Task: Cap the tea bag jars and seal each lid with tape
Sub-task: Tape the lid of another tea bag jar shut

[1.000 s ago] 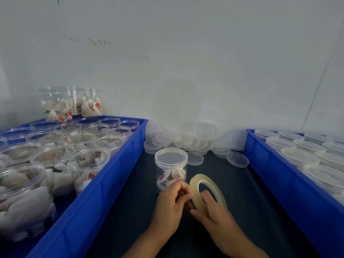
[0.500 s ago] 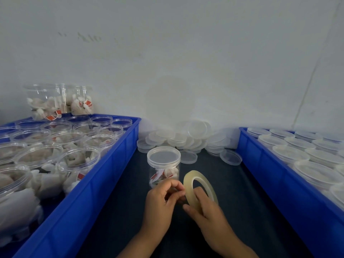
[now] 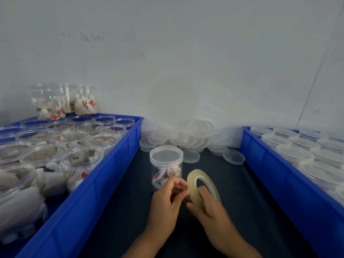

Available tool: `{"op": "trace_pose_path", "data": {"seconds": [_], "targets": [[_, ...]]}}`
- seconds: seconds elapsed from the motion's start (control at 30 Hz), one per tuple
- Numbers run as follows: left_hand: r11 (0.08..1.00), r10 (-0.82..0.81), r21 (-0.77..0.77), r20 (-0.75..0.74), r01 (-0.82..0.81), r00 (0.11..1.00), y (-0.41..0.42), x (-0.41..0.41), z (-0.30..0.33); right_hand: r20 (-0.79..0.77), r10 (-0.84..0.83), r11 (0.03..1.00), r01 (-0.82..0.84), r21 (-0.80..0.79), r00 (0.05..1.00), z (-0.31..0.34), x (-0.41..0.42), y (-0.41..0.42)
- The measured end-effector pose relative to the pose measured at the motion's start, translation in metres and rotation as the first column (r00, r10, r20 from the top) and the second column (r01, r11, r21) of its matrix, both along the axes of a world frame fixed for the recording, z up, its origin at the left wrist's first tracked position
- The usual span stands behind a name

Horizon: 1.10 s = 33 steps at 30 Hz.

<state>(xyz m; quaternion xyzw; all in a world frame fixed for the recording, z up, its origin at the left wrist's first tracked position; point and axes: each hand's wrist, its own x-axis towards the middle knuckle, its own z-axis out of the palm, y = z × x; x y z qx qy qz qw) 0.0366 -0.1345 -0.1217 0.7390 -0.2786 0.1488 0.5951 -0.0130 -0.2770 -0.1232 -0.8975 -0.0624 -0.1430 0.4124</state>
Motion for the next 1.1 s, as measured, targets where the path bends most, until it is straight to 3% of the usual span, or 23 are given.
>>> {"op": "trace_pose_path", "data": {"seconds": [0.37, 0.63, 0.83, 1.1], "targets": [[0.998, -0.017, 0.057, 0.033, 0.016, 0.999, 0.0035, 0.0021, -0.0006, -0.035, 0.036, 0.993, -0.04, -0.109, 0.999, -0.0004, -0.0026, -0.0023], [0.964, 0.021, 0.251, 0.241, -0.083, 0.97, 0.0015, 0.0043, -0.0054, -0.046, 0.015, 0.984, -0.023, -0.179, 0.999, -0.0002, -0.0014, -0.0013], [0.992, -0.024, 0.121, 0.055, 0.017, 0.998, 0.0013, 0.003, -0.0018, -0.011, 0.011, 0.991, -0.012, -0.134, 1.0, 0.0006, -0.0032, -0.0026], [0.986, -0.019, 0.169, 0.077, 0.006, 0.997, 0.0022, 0.004, -0.0026, -0.067, 0.025, 0.972, -0.04, -0.233, 0.997, 0.0004, -0.0025, -0.0029]]}}
